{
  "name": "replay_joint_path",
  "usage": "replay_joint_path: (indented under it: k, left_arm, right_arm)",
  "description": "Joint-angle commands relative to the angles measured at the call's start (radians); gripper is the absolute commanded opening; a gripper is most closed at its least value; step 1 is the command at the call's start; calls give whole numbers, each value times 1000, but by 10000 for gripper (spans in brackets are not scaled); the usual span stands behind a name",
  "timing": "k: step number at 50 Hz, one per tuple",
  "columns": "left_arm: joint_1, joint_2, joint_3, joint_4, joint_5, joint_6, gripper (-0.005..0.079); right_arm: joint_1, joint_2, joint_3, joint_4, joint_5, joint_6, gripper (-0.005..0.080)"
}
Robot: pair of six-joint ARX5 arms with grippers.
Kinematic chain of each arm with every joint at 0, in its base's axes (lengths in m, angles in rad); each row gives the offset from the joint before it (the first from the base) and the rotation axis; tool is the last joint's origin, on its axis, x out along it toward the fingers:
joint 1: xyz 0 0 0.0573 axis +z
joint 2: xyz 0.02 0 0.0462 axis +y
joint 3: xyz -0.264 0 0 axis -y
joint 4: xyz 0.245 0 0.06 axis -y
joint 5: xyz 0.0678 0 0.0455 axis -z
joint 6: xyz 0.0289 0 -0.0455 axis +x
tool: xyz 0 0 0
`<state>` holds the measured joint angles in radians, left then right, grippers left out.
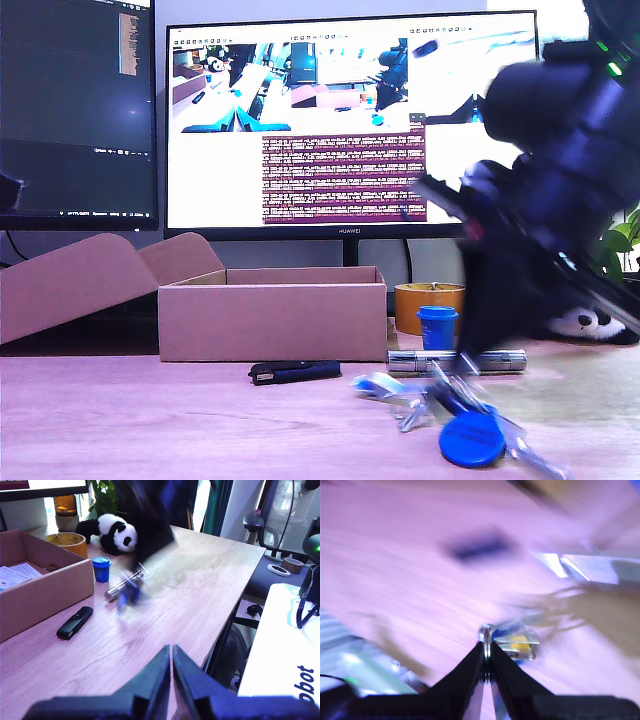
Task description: Pick up the keys and place it inside the cardboard box
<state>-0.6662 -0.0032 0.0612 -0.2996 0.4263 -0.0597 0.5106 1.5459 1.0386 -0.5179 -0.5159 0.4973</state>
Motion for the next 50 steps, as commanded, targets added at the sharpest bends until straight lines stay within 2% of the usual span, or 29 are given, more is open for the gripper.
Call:
replay_joint_path:
  k: [1, 9, 14, 20, 32, 47, 50]
  left_arm:
    - [-2, -9, -18, 12, -39, 8, -21]
    - [-2, -9, -18, 29, -230, 8, -21]
    - [-2, -9, -18, 59, -300, 7, -21]
    - [-2, -9, -18, 85, -308, 7, -21]
    - [-2, -9, -18, 90, -308, 5, -21]
    - [-2, -9, -18, 87, -308, 7, -21]
    - [-2, -9, -18, 87, -308, 7, -21]
  right_arm:
    - [13, 7, 43, -3, -7, -7, -13]
    - [19, 7, 150, 34, 3, -8, -13]
    - [19, 7, 182, 109, 75, 0, -13]
    - [19, 21, 204, 196, 168, 1, -13]
    - [21, 137, 256, 296, 214, 0, -13]
    - [26, 315, 370, 295, 269, -53, -10]
    - [26, 328, 380, 295, 269, -58, 26]
